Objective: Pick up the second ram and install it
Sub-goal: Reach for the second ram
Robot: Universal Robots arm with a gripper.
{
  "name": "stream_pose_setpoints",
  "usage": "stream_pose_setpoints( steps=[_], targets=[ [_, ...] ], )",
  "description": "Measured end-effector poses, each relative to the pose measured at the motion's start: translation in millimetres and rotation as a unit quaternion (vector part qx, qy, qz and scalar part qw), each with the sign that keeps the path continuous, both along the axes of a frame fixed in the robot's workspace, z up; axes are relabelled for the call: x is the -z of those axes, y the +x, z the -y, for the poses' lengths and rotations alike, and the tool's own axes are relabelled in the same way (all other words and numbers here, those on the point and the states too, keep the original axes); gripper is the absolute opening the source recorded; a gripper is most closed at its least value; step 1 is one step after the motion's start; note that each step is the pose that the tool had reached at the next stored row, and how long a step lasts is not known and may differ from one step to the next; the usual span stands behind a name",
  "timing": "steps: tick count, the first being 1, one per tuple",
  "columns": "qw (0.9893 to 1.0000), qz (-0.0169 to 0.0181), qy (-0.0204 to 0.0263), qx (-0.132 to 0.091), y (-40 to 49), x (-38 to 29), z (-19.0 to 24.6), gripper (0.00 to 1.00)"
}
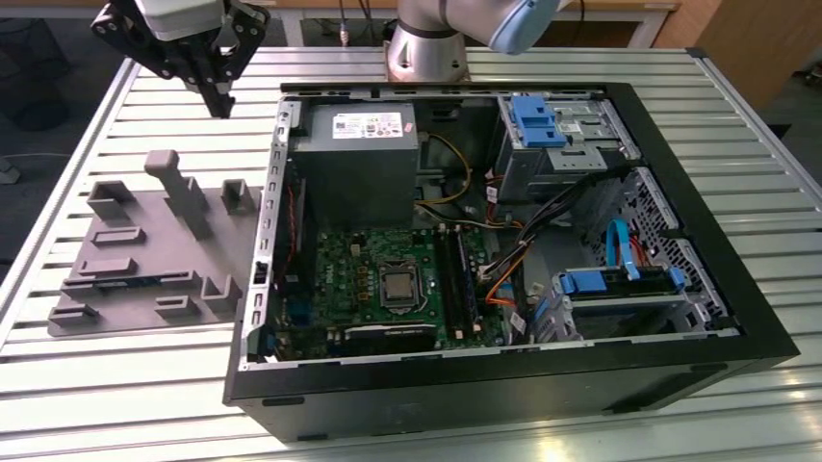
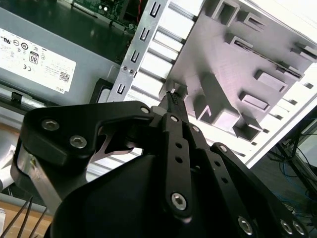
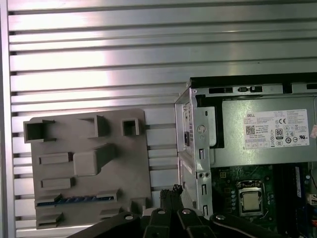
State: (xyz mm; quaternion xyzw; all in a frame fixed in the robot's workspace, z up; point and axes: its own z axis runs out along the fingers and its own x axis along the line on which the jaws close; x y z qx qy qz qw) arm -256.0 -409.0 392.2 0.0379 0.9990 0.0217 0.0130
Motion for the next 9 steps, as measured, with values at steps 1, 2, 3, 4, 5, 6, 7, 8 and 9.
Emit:
stream_pose_setpoints(
  steps=[1, 2, 3, 4, 5, 6, 7, 8, 9],
  targets=[
    [1.0000, 0.0001, 0.0000, 0.000, -1.0, 0.0, 0.2, 0.11],
    [1.0000, 0.0001, 0.0000, 0.000, -1.9, 0.1, 0.4, 0.11],
    [1.0000, 0.0000, 0.0000, 0.000, -2.8, 0.1, 1.0, 0.11],
    [1.0000, 0.0000, 0.0000, 0.000, -3.8, 0.0, 1.9, 0.11],
    [1.0000, 0.0000, 0.0000, 0.000, -5.0, 0.0, 2.9, 0.11],
    [1.0000, 0.0000, 0.0000, 0.000, -6.0, 0.1, 3.8, 0.11],
    [1.0000, 0.0000, 0.0000, 0.000, -6.9, 0.1, 4.4, 0.11],
    [1.0000, 0.0000, 0.0000, 0.000, -7.4, 0.1, 4.7, 0.11],
    [1.0000, 0.0000, 0.0000, 0.000, -7.6, 0.1, 4.7, 0.11]
  ],
)
